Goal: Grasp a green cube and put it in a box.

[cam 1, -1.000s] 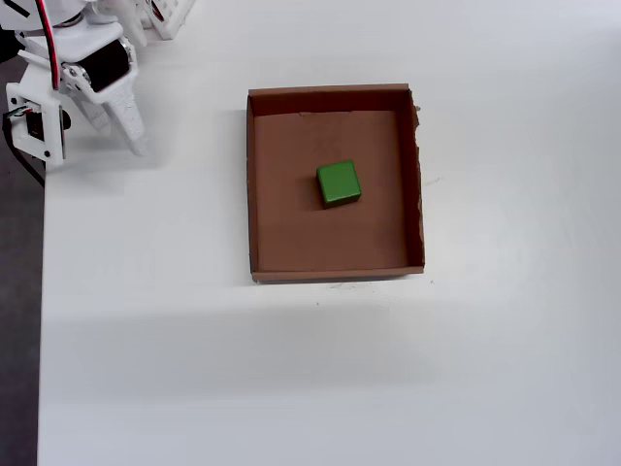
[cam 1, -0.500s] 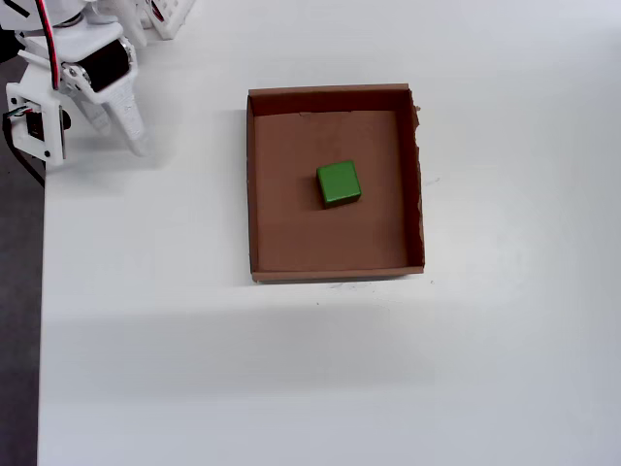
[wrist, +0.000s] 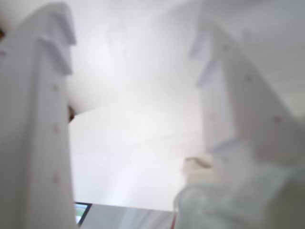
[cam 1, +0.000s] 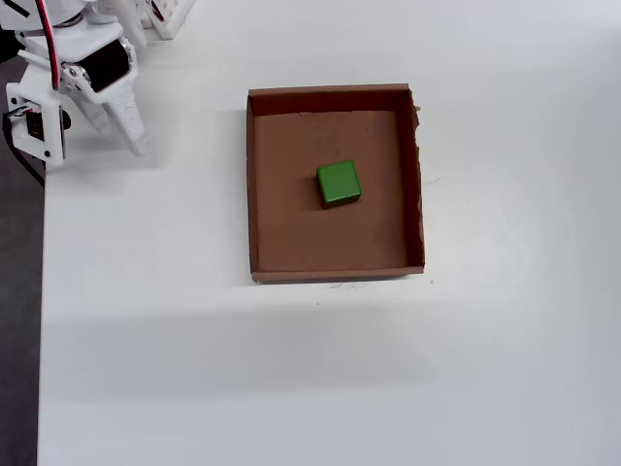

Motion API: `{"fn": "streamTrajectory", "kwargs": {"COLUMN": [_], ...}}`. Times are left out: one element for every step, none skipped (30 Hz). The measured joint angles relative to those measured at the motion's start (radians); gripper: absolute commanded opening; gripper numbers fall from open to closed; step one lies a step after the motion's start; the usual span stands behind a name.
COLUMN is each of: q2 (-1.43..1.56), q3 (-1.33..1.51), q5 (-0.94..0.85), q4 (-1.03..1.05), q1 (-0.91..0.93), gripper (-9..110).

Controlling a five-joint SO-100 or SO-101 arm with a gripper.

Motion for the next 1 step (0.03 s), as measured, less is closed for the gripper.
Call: {"fn": "streamTrajectory", "kwargs": {"q2": [0.000], "q3": [0.000], "q5": [0.000], "q4": [0.000], "q1": [0.000], "gripper": [22]}}
